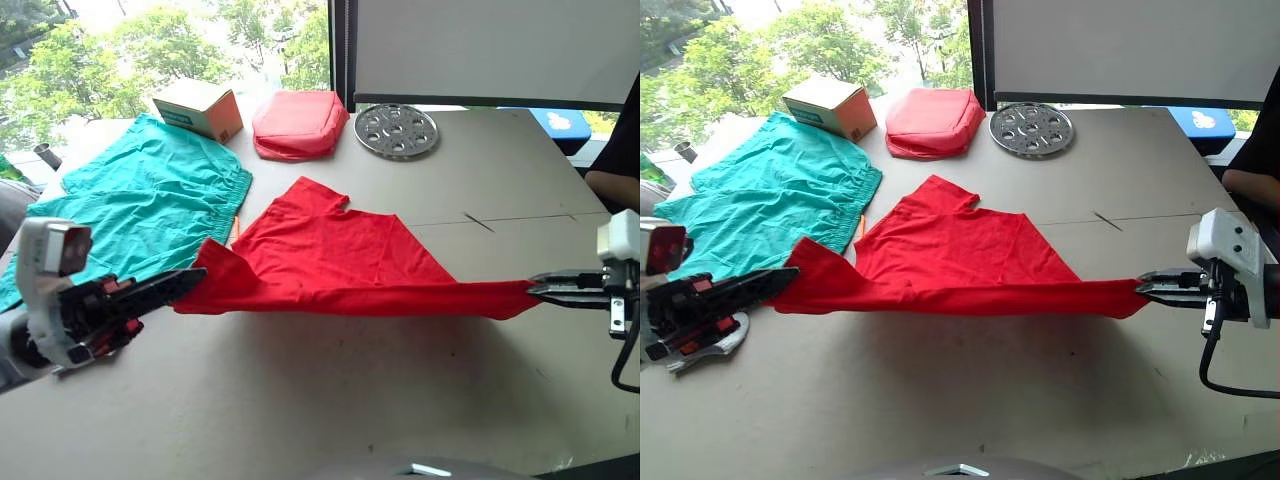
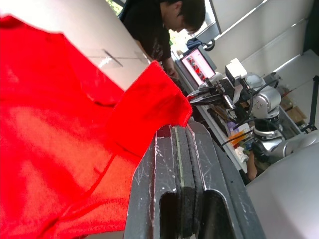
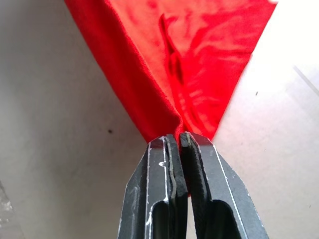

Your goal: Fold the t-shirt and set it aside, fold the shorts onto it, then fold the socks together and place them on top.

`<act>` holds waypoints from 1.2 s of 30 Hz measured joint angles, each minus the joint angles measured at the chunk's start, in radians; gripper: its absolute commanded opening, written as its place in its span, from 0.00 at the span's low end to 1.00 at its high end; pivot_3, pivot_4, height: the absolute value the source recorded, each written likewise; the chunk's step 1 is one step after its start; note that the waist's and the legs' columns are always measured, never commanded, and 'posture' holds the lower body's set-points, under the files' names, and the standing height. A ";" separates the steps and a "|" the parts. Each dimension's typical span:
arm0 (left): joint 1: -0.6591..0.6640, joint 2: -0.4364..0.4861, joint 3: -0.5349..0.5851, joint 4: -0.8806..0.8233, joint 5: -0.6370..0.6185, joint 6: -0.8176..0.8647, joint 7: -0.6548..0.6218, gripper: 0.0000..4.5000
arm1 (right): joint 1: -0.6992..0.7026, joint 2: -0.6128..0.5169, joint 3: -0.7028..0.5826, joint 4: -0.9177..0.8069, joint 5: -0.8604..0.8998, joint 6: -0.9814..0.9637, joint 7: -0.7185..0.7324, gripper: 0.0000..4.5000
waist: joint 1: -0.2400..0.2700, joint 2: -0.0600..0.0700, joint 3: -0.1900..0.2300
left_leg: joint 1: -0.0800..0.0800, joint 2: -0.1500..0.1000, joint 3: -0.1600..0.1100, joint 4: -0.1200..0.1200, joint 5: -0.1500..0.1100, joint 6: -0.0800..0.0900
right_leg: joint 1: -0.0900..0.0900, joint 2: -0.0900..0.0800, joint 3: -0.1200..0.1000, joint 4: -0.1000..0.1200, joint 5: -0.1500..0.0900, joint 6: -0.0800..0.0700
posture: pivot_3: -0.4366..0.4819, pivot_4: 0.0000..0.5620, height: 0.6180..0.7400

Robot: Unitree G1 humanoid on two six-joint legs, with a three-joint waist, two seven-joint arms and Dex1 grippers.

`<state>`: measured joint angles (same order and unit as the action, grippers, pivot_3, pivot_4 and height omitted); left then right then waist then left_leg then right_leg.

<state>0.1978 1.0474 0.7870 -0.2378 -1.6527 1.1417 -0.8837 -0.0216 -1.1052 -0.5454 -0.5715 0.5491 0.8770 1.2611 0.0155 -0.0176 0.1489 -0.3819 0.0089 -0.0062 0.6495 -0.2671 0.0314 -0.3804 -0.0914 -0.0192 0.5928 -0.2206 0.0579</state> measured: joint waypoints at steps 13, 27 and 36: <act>-1.165 -0.303 -0.496 0.536 0.778 -0.648 0.283 0.00 | -0.979 0.298 0.555 0.643 -0.484 -0.367 -0.689 0.01 | -0.007 -0.013 0.000 | -0.023 -0.006 0.006 -0.003 0.012 -0.005 | -0.021 0.012 0.002 -0.001 0.016 -0.004 | 0.48 0.27 1.00; -0.611 -0.175 -0.436 0.067 0.739 -0.501 -0.025 0.00 | -0.460 0.183 0.340 0.363 -0.430 -0.485 -0.563 0.01 | -0.008 -0.012 -0.001 | -0.011 0.002 0.014 0.000 0.011 -0.005 | -0.012 0.005 -0.014 0.002 0.013 -0.003 | 0.48 0.27 1.00; -0.033 -0.197 -0.448 -0.106 0.989 -0.784 -0.249 0.00 | 0.197 0.270 0.221 0.124 -0.369 -0.520 -0.457 0.01 | -0.003 -0.007 -0.003 | -0.002 0.007 0.020 -0.002 0.007 0.002 | -0.010 0.006 -0.005 0.001 0.012 -0.005 | 0.48 0.27 1.00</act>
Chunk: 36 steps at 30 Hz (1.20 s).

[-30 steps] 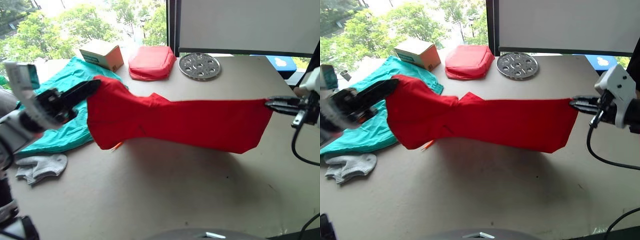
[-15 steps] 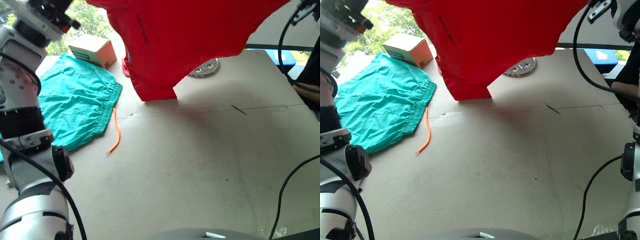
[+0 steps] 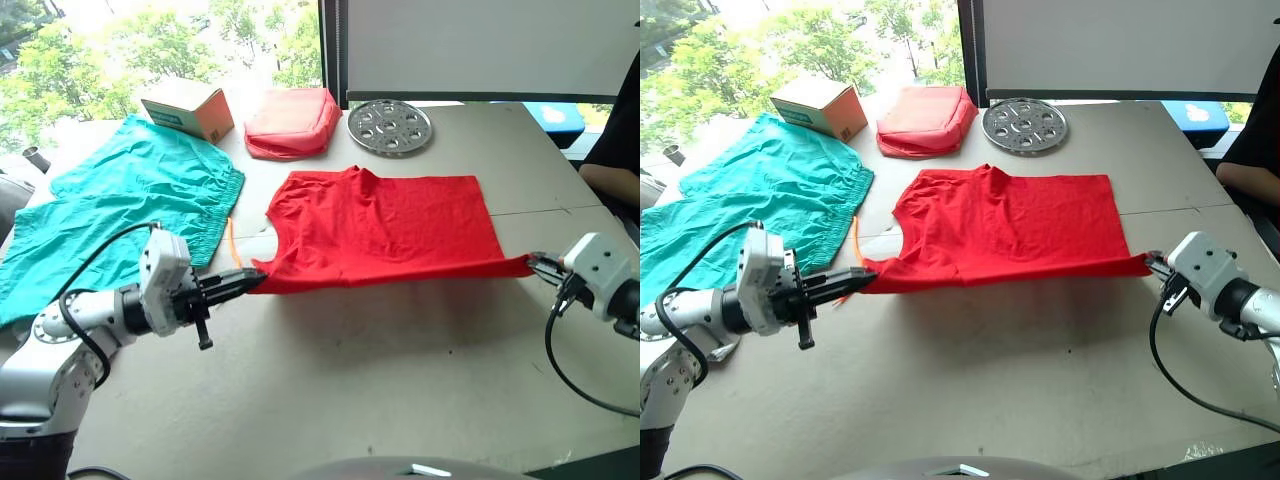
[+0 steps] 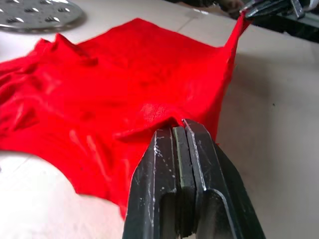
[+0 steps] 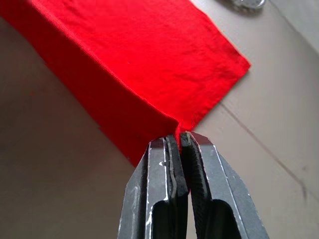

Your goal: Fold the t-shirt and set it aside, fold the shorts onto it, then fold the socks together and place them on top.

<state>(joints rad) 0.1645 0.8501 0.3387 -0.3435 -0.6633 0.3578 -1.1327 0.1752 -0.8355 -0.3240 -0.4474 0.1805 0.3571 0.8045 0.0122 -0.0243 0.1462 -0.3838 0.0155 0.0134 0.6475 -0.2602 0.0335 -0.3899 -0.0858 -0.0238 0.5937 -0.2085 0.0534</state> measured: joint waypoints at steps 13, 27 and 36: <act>0.361 -0.079 0.001 -0.125 0.069 -0.111 -0.061 0.00 | 0.364 -0.021 0.025 -0.106 0.001 -0.020 0.116 0.01 | 0.004 -0.005 -0.006 | -0.001 0.004 0.005 0.001 -0.003 0.004 | -0.003 -0.002 -0.001 -0.001 -0.002 0.002 | 0.48 0.27 1.00; 0.261 -0.133 0.074 -0.030 -0.112 0.074 0.082 0.00 | 0.230 -0.074 -0.014 -0.030 0.068 0.018 0.206 0.01 | 0.002 -0.005 -0.006 | 0.000 0.006 0.006 0.003 -0.003 0.004 | -0.003 -0.001 -0.002 0.000 -0.003 0.004 | 0.48 0.27 1.00; 0.189 -0.114 0.097 0.044 -0.174 0.218 0.134 0.00 | -0.020 -0.100 0.155 0.153 0.074 0.141 0.200 0.01 | 0.005 -0.005 -0.007 | -0.001 0.005 0.007 0.002 -0.004 0.005 | -0.004 0.000 -0.003 -0.001 0.000 -0.001 | 0.48 0.27 1.00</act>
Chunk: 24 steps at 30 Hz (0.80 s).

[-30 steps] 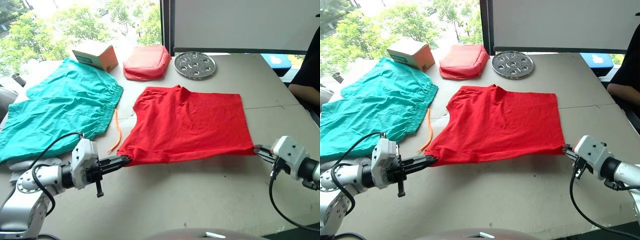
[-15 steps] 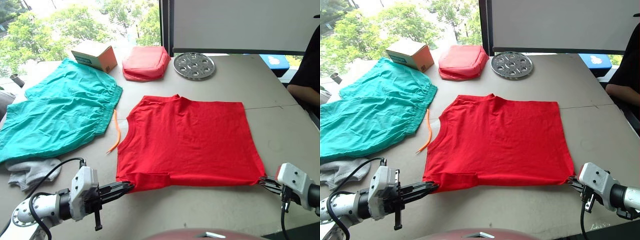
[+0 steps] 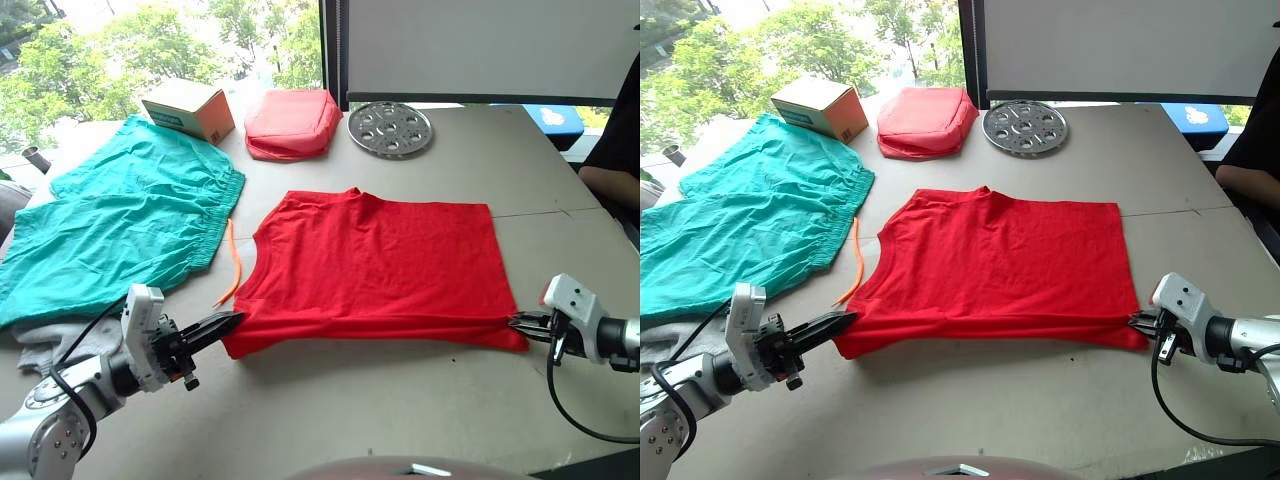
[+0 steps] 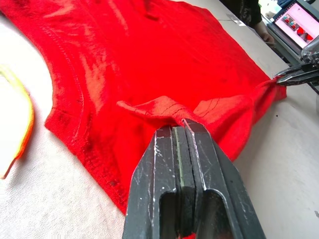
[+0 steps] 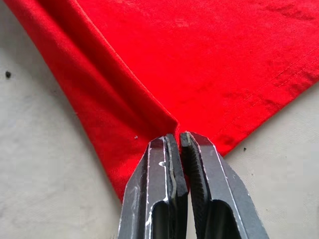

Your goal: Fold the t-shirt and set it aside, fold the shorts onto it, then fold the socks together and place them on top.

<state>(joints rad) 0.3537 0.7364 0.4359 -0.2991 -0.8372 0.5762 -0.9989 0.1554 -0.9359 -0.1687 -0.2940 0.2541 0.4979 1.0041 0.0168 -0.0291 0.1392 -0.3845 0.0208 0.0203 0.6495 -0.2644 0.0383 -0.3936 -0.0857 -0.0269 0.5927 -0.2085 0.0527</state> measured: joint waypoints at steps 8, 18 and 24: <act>-0.095 -0.042 -0.019 0.009 0.076 -0.069 0.033 0.00 | -0.066 -0.004 0.054 0.040 -0.016 0.001 -0.006 0.01 | 0.000 -0.001 -0.001 | 0.000 0.000 0.000 0.002 0.000 0.000 | 0.000 0.000 0.000 0.001 0.000 0.000 | 0.48 0.27 1.00; -0.093 -0.051 -0.094 0.071 0.220 -0.113 0.064 0.00 | -0.101 0.009 0.060 0.042 -0.037 -0.012 -0.065 0.01 | -0.002 -0.001 -0.001 | 0.001 0.000 0.001 0.002 0.000 0.000 | 0.000 0.000 0.001 0.001 0.000 0.000 | 0.48 0.27 1.00; -0.113 -0.080 -0.112 0.099 0.287 -0.199 0.086 0.00 | -0.210 0.022 0.149 0.096 -0.076 -0.030 -0.073 0.01 | -0.001 -0.001 -0.001 | 0.000 0.000 0.001 0.001 0.000 0.000 | 0.000 0.000 0.001 0.001 0.001 -0.001 | 0.48 0.27 1.00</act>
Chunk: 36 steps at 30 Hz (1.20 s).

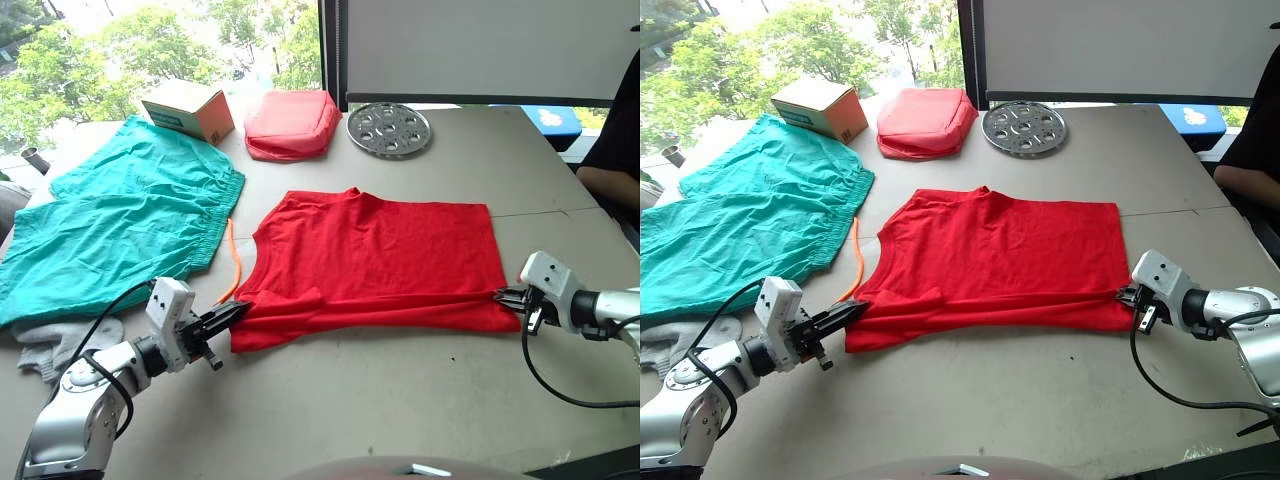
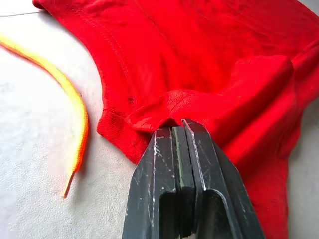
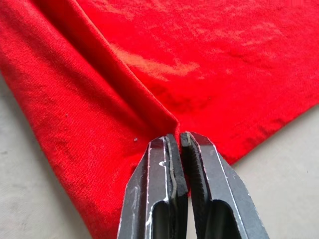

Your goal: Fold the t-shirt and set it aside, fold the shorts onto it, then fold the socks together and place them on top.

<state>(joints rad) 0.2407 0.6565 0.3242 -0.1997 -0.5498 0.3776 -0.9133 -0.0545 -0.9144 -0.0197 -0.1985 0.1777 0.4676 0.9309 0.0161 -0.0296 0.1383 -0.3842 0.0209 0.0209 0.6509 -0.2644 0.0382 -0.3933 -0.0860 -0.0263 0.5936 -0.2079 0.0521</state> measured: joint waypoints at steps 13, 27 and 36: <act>0.015 -0.021 0.063 0.012 -0.058 0.009 -0.008 0.88 | 0.042 -0.011 -0.062 -0.040 0.065 0.151 0.021 0.70 | 0.001 -0.003 -0.002 | -0.001 0.000 -0.001 -0.001 0.000 0.000 | 0.000 -0.001 0.000 0.000 0.000 0.000 | 0.48 0.27 1.00; -0.080 -0.015 0.061 -0.070 -0.207 0.226 0.114 0.88 | 0.044 0.069 -0.173 -0.183 0.208 0.394 -0.158 0.70 | -0.001 -0.002 -0.003 | 0.000 -0.001 0.001 0.000 0.000 0.000 | -0.001 -0.001 0.001 0.001 0.000 0.000 | 0.48 0.27 1.00; -0.053 -0.014 -0.039 0.006 0.090 0.011 0.202 0.88 | 0.053 0.071 -0.036 -0.133 -0.014 0.213 -0.313 0.70 | -0.001 -0.001 -0.005 | 0.000 -0.001 0.002 -0.001 0.000 0.000 | -0.001 -0.001 0.001 -0.001 0.000 0.000 | 0.48 0.27 1.00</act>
<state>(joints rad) 0.1879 0.6422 0.2847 -0.1939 -0.4600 0.3882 -0.7112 -0.0017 -0.8437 -0.0557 -0.3314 0.1635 0.6808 0.6175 0.0149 -0.0304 0.1329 -0.3845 0.0198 0.0225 0.6496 -0.2646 0.0386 -0.3946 -0.0868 -0.0254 0.5931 -0.2079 0.0519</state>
